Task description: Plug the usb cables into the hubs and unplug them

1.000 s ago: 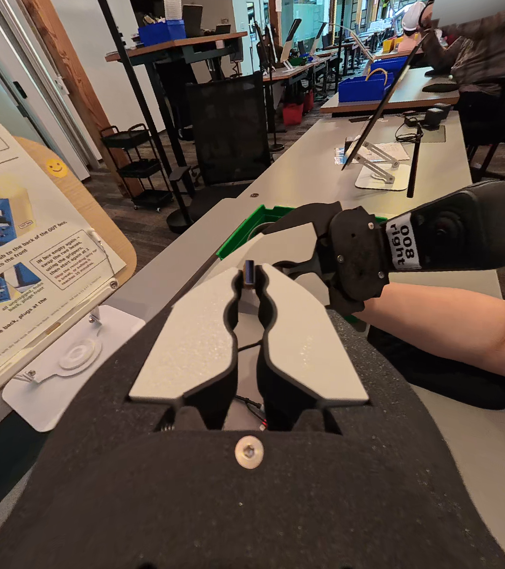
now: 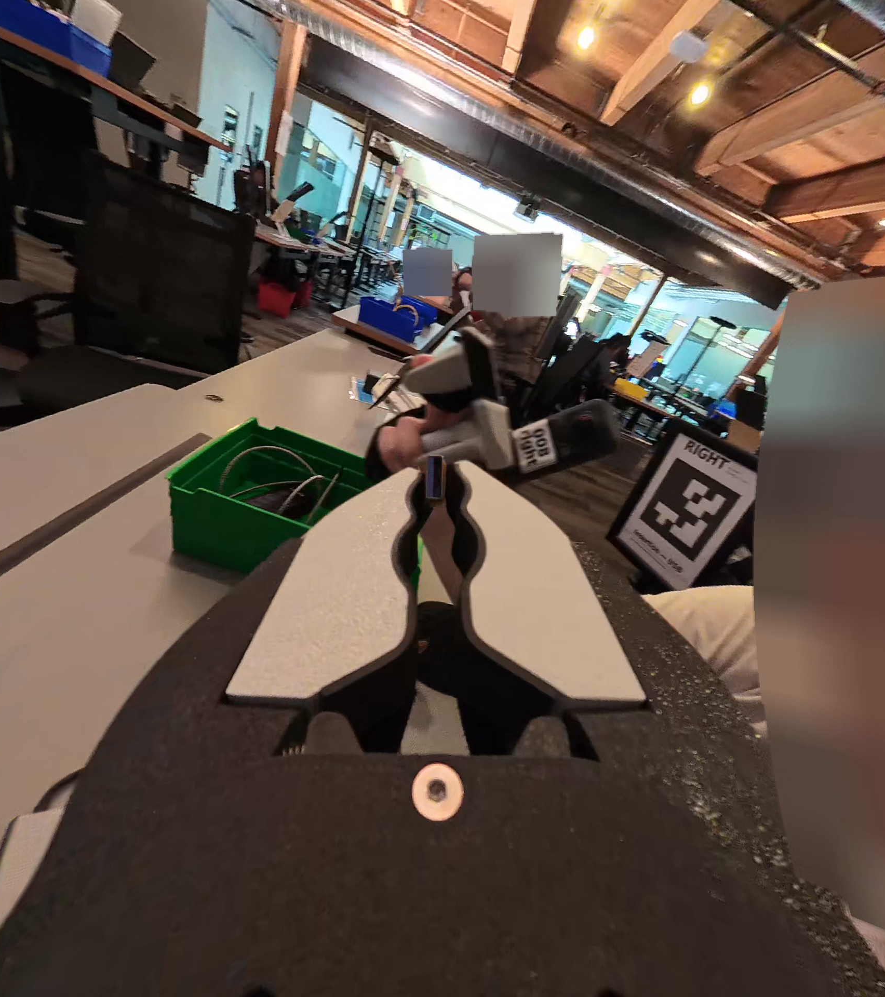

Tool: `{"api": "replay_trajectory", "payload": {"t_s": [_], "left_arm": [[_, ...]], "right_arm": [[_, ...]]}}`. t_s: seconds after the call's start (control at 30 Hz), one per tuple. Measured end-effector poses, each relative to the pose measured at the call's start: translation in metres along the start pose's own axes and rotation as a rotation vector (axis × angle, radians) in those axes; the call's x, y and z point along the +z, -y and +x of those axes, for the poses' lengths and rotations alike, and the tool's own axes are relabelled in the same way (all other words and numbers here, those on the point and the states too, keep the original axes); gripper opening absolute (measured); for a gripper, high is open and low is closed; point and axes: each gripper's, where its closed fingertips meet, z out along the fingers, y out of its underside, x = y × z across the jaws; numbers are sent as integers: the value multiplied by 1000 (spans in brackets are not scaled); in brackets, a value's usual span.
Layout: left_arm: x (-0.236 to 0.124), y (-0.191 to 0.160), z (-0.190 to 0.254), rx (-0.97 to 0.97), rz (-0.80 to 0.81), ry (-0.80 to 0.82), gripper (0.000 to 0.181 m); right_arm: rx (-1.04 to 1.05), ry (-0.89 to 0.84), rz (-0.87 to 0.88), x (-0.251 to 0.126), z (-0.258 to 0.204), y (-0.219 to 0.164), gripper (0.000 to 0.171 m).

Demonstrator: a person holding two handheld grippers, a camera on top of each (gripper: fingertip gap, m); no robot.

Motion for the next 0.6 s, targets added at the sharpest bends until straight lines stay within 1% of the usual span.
{"api": "replay_trajectory", "payload": {"t_s": [0.03,0.13,0.2,0.23,0.3,0.37,0.43,0.5,0.6], "left_arm": [[2,-1,6,-12,-3,-37,7],[13,-3,27,-65,0,-170,7],[20,-6,34,-91,-7,-231,7],[23,-8,35,-108,-12,-248,7],[28,-12,31,-141,-25,-259,7],[31,-15,23,-161,-30,-237,7],[30,-15,21,-183,-24,-254,7],[29,-13,17,-185,-15,-239,7],[27,-13,14,-181,-18,-215,7]], "right_arm": [[-18,-31,-23,-2,4,-9,36],[-98,-65,-131,2,-5,-45,38],[-160,-1,-131,9,-34,-53,39],[-195,26,-114,13,-48,-50,39],[-255,14,-66,17,-63,-37,38],[-253,-16,4,17,-64,-16,35],[-228,-44,37,14,-58,-3,31],[-215,-28,-7,16,-55,-5,31],[-190,41,-55,17,-59,-13,19]]}}
